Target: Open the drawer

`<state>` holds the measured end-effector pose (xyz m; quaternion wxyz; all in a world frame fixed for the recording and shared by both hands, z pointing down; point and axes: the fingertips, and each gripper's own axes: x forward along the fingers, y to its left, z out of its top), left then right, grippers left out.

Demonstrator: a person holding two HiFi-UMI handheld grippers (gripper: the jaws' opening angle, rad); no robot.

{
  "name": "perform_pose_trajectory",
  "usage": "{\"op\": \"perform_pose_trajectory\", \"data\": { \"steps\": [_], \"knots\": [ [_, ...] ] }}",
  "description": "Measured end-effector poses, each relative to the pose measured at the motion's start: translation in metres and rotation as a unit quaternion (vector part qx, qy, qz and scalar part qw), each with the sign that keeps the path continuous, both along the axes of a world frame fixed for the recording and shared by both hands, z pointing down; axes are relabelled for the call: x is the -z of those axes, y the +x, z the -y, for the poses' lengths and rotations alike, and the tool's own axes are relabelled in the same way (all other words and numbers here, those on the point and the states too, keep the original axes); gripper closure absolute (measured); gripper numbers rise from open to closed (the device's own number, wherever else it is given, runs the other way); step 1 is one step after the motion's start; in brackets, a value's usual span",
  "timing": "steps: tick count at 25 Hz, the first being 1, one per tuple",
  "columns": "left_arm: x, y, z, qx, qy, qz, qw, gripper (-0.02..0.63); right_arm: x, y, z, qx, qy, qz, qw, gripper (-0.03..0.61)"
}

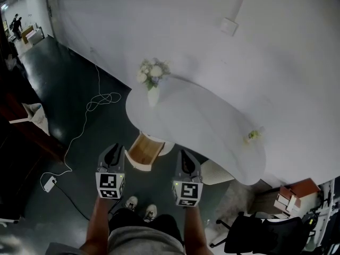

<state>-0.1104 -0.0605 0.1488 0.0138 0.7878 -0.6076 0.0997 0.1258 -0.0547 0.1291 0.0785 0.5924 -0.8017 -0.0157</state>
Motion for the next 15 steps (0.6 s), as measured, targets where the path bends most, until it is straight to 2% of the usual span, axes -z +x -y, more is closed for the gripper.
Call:
{"op": "perform_pose_trajectory", "data": {
  "steps": [15],
  "knots": [
    [0.021, 0.011, -0.047, 0.012, 0.016, 0.002, 0.9998, 0.581, 0.009, 0.019, -0.043, 0.005, 0.006, 0.013, 1.0, 0.574]
  ]
}}
